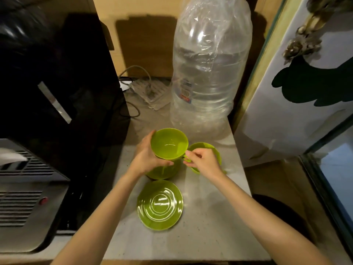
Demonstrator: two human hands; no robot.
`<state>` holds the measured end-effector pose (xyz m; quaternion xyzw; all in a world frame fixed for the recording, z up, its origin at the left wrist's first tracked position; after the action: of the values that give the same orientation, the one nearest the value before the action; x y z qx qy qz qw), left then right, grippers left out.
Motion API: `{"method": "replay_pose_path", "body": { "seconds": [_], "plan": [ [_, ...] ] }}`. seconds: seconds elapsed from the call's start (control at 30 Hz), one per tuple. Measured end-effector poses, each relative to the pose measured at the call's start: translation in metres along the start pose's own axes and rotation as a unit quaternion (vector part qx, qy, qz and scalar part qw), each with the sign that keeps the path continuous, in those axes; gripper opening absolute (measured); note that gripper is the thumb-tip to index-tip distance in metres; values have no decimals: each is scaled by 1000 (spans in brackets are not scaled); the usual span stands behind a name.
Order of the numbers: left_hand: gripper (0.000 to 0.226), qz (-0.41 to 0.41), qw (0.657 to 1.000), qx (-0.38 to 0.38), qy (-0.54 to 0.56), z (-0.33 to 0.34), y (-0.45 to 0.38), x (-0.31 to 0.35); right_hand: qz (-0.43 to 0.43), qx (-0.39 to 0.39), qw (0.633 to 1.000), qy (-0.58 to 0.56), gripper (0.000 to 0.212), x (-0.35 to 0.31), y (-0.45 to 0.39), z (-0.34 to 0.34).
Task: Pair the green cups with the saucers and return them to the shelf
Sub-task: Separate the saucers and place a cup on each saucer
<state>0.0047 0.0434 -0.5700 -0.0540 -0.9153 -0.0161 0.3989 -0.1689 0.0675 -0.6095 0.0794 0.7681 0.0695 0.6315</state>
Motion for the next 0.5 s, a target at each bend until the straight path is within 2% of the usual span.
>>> {"method": "replay_pose_path", "body": {
  "seconds": [0.17, 0.27, 0.5],
  "plan": [
    [118, -18, 999, -32, -11, 1, 2, -21, 2, -13, 991, 131, 30, 12, 3, 23],
    [116, -35, 999, -34, -18, 2, 3, -35, 20, -30, 989, 145, 25, 16, 6, 34],
    [114, -34, 999, -36, -22, 7, 4, -45, -2, -28, 974, 224, 30, 16, 6, 44]
  ]
}}
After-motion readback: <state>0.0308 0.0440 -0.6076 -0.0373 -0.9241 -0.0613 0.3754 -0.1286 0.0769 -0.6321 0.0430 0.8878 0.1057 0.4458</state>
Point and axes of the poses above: each hand's wrist, its own y-axis away from the middle knuckle, its own z-axis out of the palm, x = y × z, the point moved 10 cm from there along -y, towards the middle knuckle
